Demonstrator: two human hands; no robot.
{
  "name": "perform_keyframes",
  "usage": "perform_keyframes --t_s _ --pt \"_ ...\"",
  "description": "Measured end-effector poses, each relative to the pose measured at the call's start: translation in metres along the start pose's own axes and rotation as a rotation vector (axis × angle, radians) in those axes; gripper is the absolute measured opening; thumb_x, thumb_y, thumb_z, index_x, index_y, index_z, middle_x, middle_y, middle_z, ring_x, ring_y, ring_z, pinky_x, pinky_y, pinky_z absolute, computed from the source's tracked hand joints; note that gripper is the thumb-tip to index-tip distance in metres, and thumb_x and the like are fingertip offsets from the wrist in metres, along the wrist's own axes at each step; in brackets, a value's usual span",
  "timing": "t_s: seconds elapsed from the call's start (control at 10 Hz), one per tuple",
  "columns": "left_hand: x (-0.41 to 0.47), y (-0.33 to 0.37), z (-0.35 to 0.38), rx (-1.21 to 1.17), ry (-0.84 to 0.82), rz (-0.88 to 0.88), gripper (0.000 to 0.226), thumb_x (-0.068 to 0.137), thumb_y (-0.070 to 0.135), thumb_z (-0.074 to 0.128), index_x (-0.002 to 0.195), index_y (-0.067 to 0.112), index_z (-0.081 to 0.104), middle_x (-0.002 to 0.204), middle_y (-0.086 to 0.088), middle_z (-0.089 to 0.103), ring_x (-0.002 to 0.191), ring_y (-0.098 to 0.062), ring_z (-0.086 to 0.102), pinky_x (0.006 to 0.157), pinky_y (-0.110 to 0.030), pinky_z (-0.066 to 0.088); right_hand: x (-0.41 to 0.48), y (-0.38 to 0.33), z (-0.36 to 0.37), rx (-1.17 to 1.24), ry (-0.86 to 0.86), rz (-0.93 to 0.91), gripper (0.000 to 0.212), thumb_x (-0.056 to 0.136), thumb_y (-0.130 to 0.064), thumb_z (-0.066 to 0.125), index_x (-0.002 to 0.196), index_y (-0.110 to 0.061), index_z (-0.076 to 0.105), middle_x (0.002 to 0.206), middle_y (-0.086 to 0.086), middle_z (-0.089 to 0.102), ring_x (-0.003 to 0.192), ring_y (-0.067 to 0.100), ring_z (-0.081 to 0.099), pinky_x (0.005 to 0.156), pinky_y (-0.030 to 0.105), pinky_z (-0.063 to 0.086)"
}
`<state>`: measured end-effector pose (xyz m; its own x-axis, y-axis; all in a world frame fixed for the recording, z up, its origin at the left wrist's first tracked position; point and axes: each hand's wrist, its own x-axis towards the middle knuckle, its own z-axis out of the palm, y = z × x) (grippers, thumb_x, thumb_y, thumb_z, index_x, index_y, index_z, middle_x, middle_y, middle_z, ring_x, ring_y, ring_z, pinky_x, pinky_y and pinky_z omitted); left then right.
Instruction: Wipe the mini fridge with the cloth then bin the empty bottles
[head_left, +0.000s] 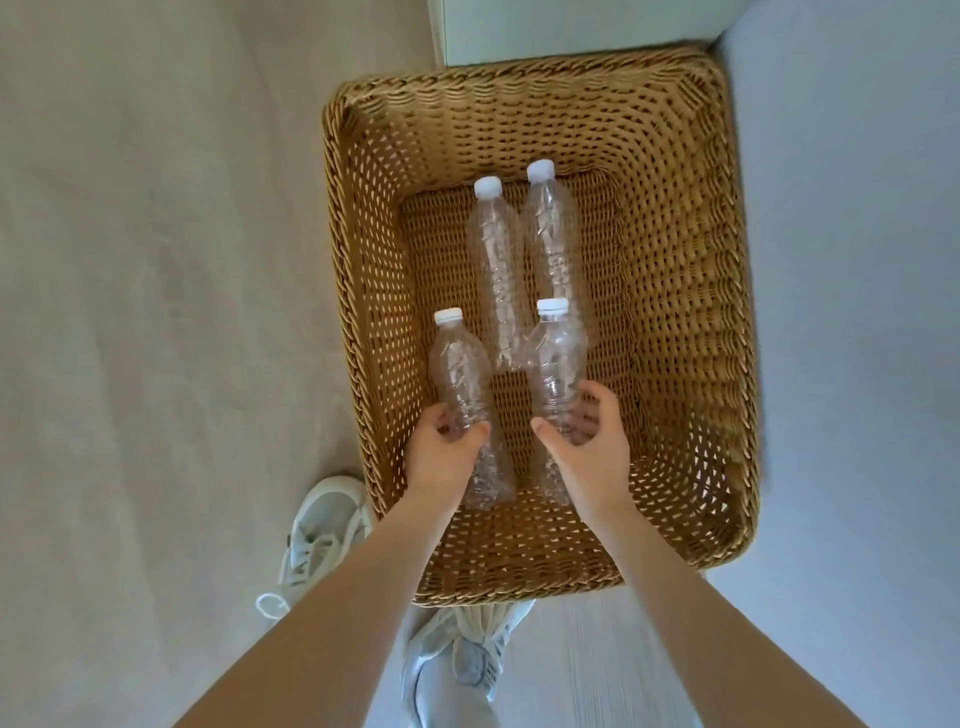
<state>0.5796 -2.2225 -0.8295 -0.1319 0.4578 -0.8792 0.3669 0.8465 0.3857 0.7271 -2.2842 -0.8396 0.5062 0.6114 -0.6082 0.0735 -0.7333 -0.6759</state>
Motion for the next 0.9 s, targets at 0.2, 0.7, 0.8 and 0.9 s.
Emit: perform_keyframes --t_s 0.2,0.7,0.8,0.9 --pt "0.009 0.001 0.001 0.066 0.005 0.013 0.062 0.091 0.024 0.07 0.146 0.013 0.043 0.141 -0.002 0.055 0.106 -0.015 0.054 0.087 -0.024 0.04 0.01 0.006 -0.005 -0.067 0.005 0.058 0.058 0.079 -0.027 0.084 0.124 -0.036 0.048 0.107 -0.013 0.06 0.099 0.009 0.063 0.087 0.03 0.057" --pt "0.013 -0.005 0.006 0.182 0.031 0.019 0.057 0.096 0.021 0.063 0.148 0.013 0.041 0.14 -0.005 0.057 0.118 -0.023 0.059 0.085 -0.022 0.039 0.022 0.012 -0.006 -0.411 0.025 0.022 0.083 0.089 -0.032 0.074 0.156 -0.015 0.028 0.159 0.007 0.036 0.143 0.024 0.039 0.108 0.026 0.031" --pt "-0.002 0.002 0.0 0.185 0.03 0.063 0.058 0.095 0.019 0.063 0.148 0.013 0.04 0.141 -0.003 0.057 0.125 -0.023 0.057 0.099 -0.022 0.04 0.007 0.0 -0.014 -0.298 0.097 -0.017 0.07 0.088 -0.029 0.074 0.149 -0.019 0.041 0.15 0.003 0.047 0.131 0.018 0.05 0.102 0.022 0.035" --pt "-0.027 0.01 -0.008 0.226 0.057 0.142 0.052 0.094 0.017 0.065 0.143 0.01 0.048 0.129 0.0 0.062 0.104 -0.009 0.059 0.093 -0.014 0.043 -0.015 -0.02 -0.023 -0.18 0.152 -0.018 0.056 0.088 -0.027 0.075 0.139 -0.019 0.051 0.133 -0.003 0.058 0.109 0.004 0.056 0.095 0.018 0.046"
